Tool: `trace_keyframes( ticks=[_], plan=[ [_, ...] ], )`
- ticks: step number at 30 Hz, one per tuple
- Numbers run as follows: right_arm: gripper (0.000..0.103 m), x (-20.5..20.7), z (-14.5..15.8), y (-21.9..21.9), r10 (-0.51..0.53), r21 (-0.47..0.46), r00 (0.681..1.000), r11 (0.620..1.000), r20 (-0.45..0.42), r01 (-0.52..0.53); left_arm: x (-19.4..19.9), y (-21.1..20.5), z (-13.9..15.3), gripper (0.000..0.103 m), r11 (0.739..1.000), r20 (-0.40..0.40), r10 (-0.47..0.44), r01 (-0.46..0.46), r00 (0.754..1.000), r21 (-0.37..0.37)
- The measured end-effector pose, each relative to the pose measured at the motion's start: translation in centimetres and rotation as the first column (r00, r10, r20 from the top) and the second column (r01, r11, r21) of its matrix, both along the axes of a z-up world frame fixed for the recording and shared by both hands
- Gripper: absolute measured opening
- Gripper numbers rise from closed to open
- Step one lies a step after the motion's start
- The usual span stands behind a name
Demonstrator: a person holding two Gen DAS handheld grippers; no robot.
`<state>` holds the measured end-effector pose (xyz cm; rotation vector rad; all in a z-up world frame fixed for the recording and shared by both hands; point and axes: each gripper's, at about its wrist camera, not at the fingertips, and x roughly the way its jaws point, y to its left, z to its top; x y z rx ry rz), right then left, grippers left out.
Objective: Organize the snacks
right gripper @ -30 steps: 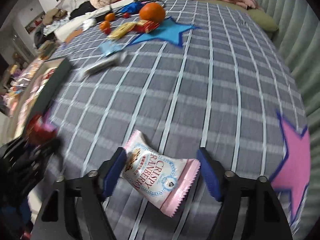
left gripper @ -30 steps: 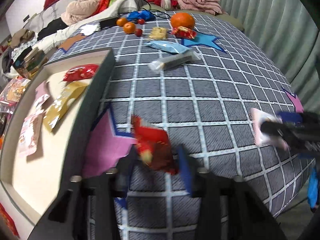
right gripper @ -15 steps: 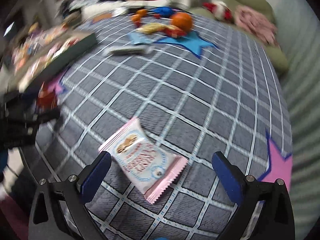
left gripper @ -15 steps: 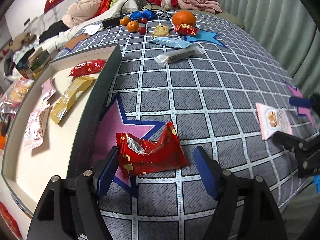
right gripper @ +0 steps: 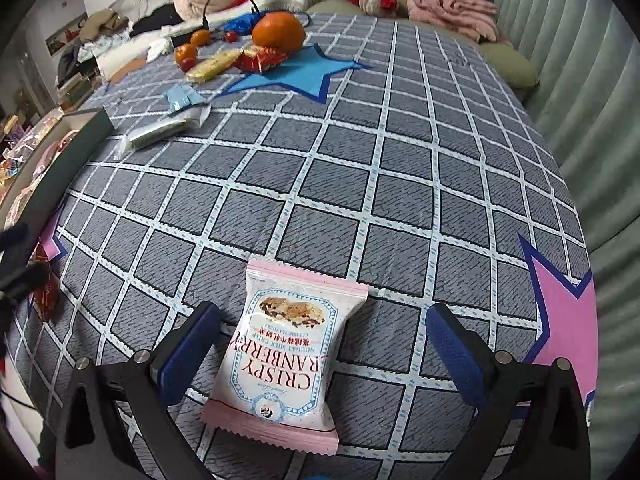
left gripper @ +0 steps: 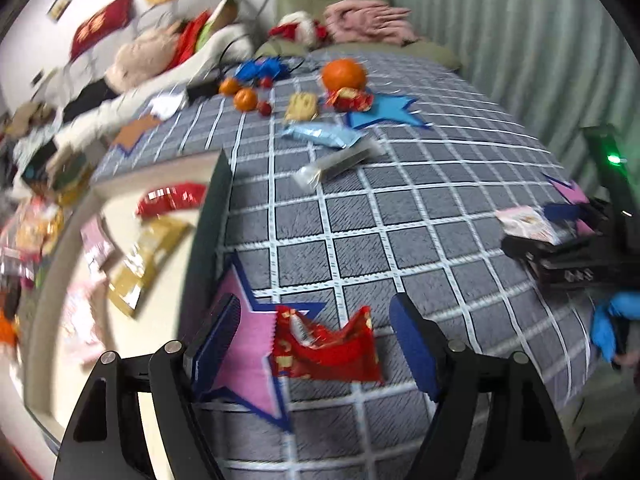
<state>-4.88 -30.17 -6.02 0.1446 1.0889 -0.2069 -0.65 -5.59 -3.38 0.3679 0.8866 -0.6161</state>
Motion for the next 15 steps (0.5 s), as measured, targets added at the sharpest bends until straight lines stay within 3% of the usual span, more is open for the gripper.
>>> trace_keyframes(
  ticks=[5,8,11,13,15],
  plan=[
    [0.103,-0.9,0.0,0.3,0.005,-0.005,1.0,1.0,0.028,-0.005,-1.4,1.0,0.3,0.081,0.987,0.024,-0.15,0.148,0.988,0.061],
    [0.103,-1.3,0.0,0.4,0.007,-0.005,0.999,1.0,0.033,-0.006,-2.4,0.2,-1.0,0.081,0.958,0.068,-0.24,0.225,0.968,0.18],
    [0.103,-1.7,0.1,0.7,0.006,-0.007,0.999,1.0,0.04,-0.006,-2.5,-1.1,-2.9,0.081,0.926,0.06,-0.293,0.267,0.954,0.267],
    [0.103,-1.5,0.1,0.6,0.006,-0.008,0.999,1.0,0.043,-0.005,-1.6,-1.4,-3.2,0.078,0.949,0.052,-0.239,0.222,0.97,0.224],
    [0.103,-1.4,0.1,0.6,0.005,-0.009,0.999,1.0,0.047,-0.005,0.1,-1.6,-3.2,0.068,0.979,-0.008,-0.137,0.137,0.99,0.151]
  ],
)
